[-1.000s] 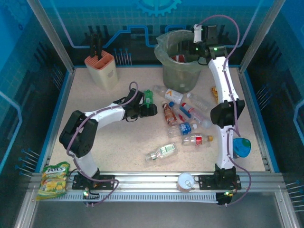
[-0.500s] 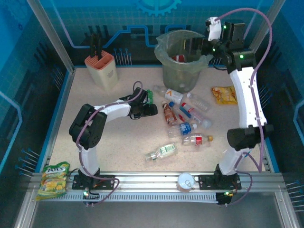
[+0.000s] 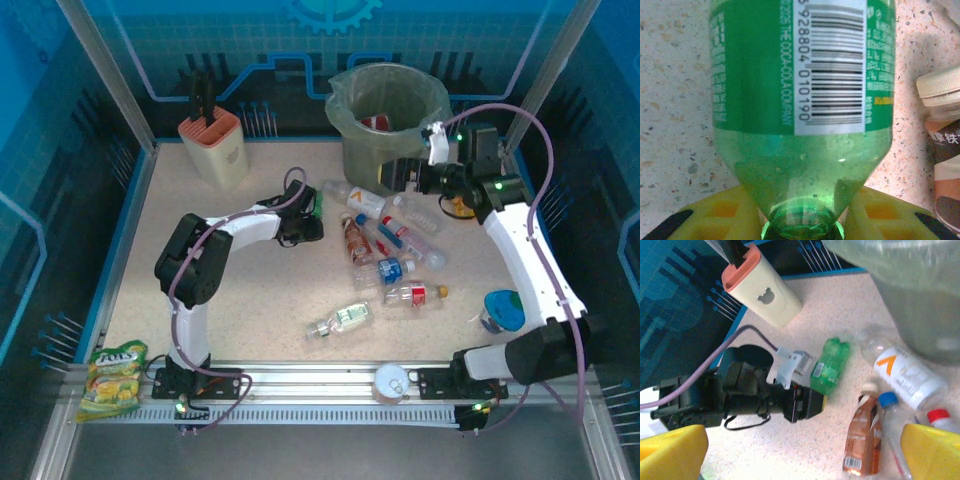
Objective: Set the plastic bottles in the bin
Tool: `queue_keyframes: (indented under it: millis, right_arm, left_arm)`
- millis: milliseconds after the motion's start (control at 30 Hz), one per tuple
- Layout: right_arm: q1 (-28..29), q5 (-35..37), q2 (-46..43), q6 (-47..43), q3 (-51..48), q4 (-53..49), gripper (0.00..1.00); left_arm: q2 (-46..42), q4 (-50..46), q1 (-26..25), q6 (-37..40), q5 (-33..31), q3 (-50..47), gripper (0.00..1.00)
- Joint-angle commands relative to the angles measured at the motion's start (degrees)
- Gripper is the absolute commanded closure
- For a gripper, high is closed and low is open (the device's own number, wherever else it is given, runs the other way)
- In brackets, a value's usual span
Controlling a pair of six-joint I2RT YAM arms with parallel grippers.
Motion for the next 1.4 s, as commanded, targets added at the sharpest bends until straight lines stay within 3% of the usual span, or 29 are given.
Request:
queue_keyframes:
  millis: [0,233,367,467,600,833,1067,1267,1367]
  right_arm:
    - [0.7,-2.4,-4.7,6.4,-4.8,5.7,0.02]
    - [2.4,-2.6,-7.1,17.9,-18.9,14.8,0.03]
    - [6.2,-2.2,-2.4,19.8,-18.6,17.6,0.03]
    - [7.4,-5.8,2.4,25.1,-19.3,25.5,0.04]
    - [9.9,-7.1,9.0,30.5,-19.8,36.3,0.04]
    - [11.2,-4.3,16.4,30.0,-16.8,37.7,0.04]
    - [10.6,-3.8,18.0,29.5,-17.0,39.0,0.13]
    - [10.2,-3.8,17.3,30.6,-18.1,40.8,0.36]
    - [9.5,-3.2,15.9,29.5,-18.1,39.1,0.38]
  left_arm:
    - [-1.4,0.6,0.0,1.4,-0.8,-0.8,0.67]
    - [-7.9,2.9,0.1,3.7,1.3,-5.1,0.76]
    - [-13.9,5.6,-0.4,7.7,7.4,-9.7,0.81]
    - [-19.7,9.7,-1.3,10.5,11.9,-15.0,0.91]
    - [-26.7,13.7,-3.5,14.3,15.5,-20.6,0.96]
    - [-30.9,18.7,-4.6,15.4,21.3,-25.4,1.0]
    - [-30.3,18.7,-5.6,17.7,23.4,-24.9,1.0]
    - [-29.2,17.4,-6.2,18.4,23.3,-23.5,1.0]
    - [-29.6,17.4,-6.2,18.5,22.8,-23.2,1.0]
